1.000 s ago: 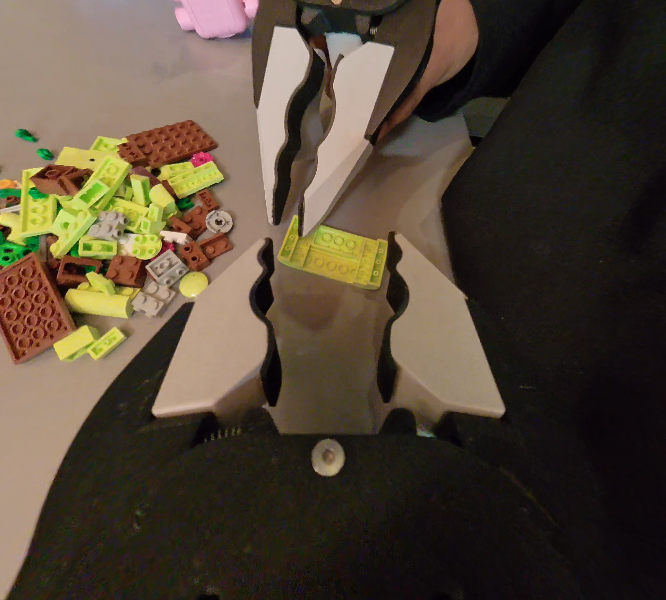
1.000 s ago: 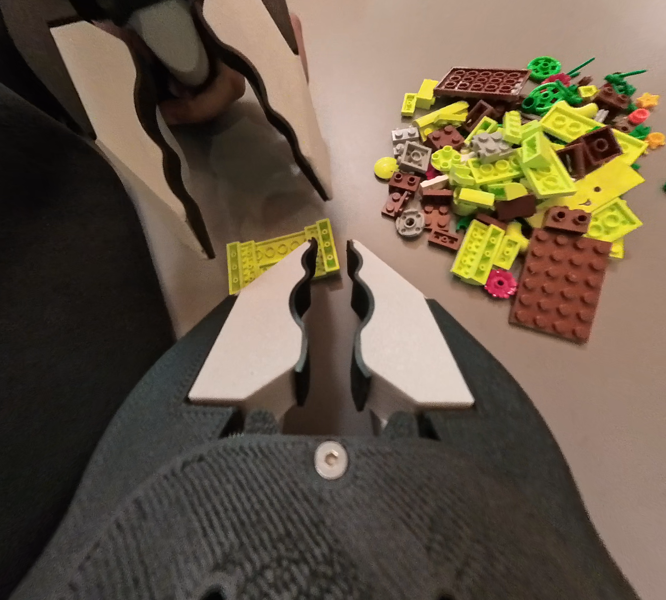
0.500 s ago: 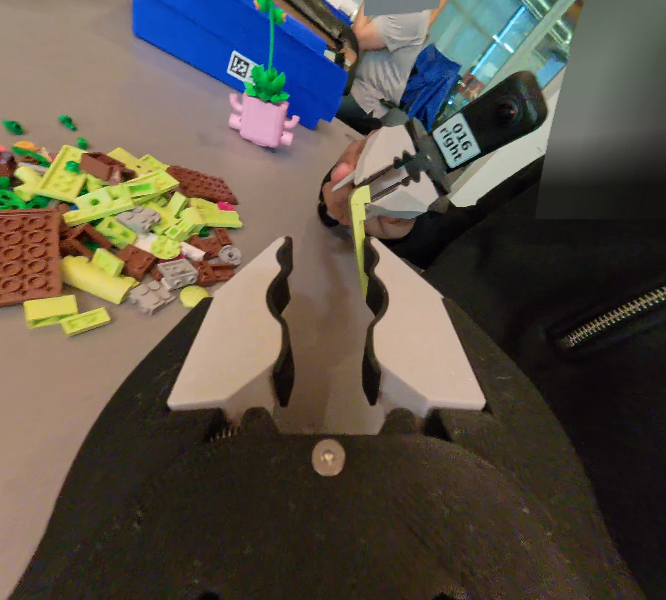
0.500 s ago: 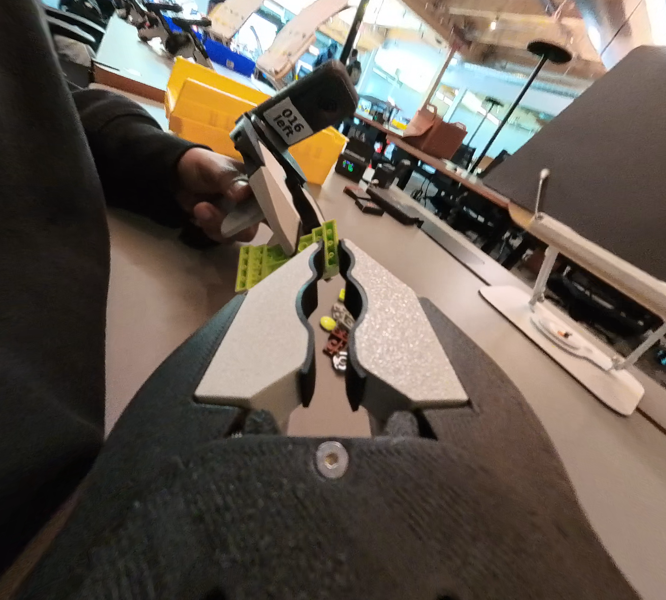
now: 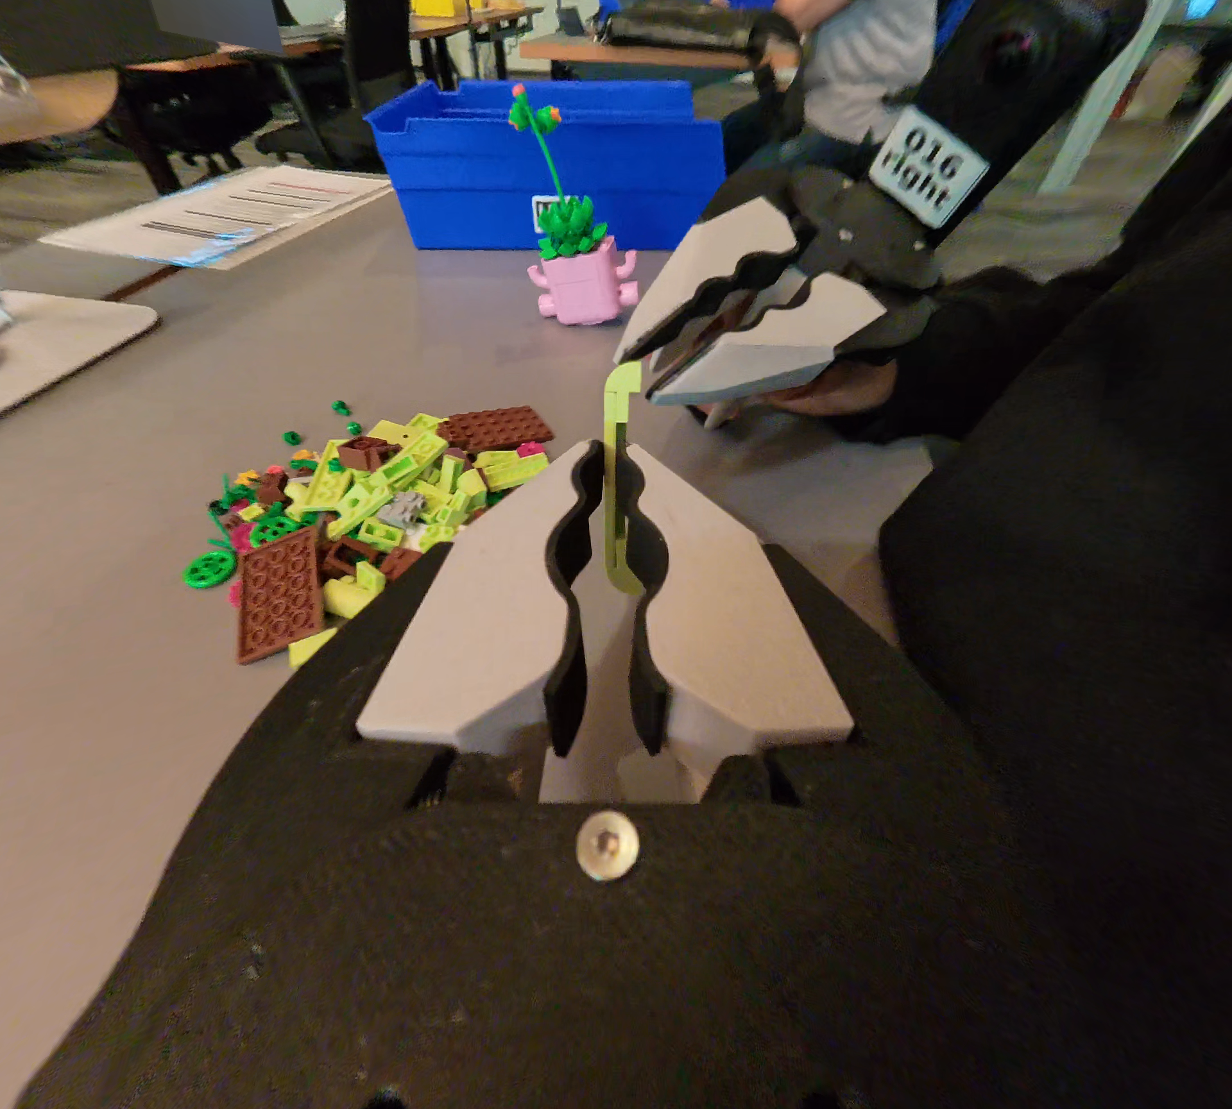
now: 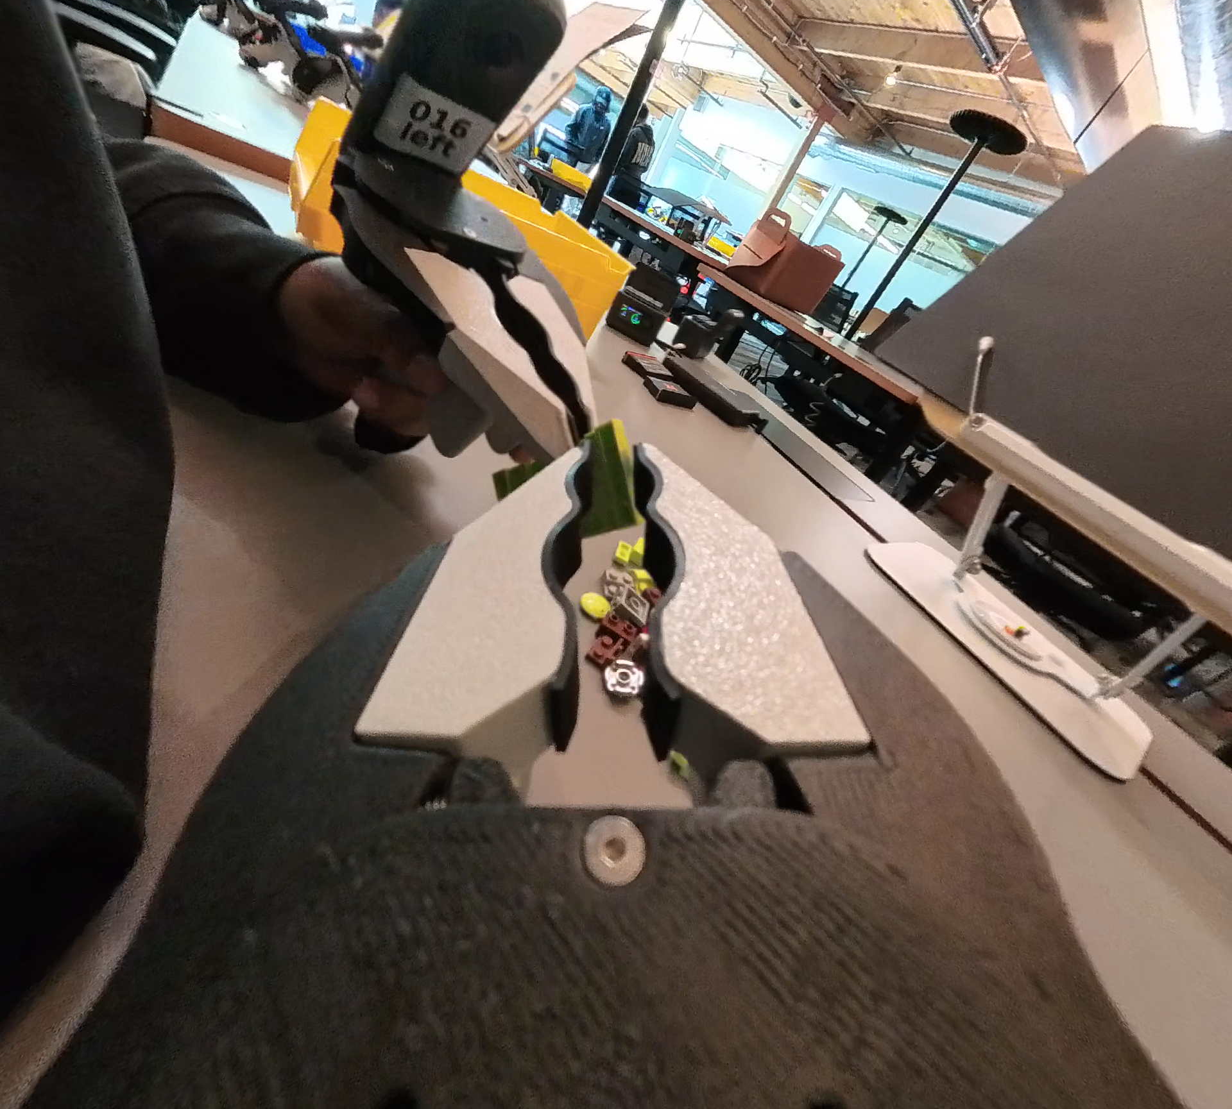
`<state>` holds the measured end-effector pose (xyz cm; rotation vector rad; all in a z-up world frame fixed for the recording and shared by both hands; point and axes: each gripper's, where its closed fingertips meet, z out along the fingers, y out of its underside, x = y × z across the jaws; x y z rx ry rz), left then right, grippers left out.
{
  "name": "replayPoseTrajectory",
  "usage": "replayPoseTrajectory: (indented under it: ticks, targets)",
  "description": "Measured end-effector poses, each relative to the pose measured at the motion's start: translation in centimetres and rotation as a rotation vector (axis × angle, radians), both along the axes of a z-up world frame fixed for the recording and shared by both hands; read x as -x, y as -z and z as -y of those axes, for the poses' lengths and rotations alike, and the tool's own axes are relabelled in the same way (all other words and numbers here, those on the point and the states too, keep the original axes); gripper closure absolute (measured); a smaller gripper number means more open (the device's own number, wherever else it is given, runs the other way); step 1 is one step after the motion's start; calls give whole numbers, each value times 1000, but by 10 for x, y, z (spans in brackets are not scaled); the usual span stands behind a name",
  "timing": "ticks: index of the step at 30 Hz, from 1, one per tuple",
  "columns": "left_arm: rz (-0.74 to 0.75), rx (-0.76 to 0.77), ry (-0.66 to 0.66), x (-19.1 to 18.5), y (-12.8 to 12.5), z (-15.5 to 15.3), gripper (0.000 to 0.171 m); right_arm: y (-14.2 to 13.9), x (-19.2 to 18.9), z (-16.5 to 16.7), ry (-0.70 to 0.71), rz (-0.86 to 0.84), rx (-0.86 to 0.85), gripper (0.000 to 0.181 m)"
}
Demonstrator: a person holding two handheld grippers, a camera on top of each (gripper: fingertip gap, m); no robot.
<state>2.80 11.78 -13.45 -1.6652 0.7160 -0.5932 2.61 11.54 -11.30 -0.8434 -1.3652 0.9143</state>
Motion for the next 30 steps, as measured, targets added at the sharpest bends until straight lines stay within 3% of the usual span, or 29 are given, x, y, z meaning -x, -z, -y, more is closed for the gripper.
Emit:
replayPoseTrajectory:
  ticks: [3, 11, 20, 26, 30]
  targets:
    - [-91, -29, -14, -2, 6, 0, 171, 4, 2, 3, 18, 14, -59, 169]
    - [-160, -47, -53, 1, 11, -3, 171, 14, 4, -3, 79, 77, -141, 175]
    - [-236, -66, -100, 2, 15, -6, 171, 20, 2, -4, 52, 166, -64, 175]
    - [-78, 82, -94, 2, 17, -8, 171, 21, 2, -5, 129, 205, -183, 176]
    - [110, 167, -222, 48, 10, -27, 171, 24, 5, 8, 113, 210, -240, 176]
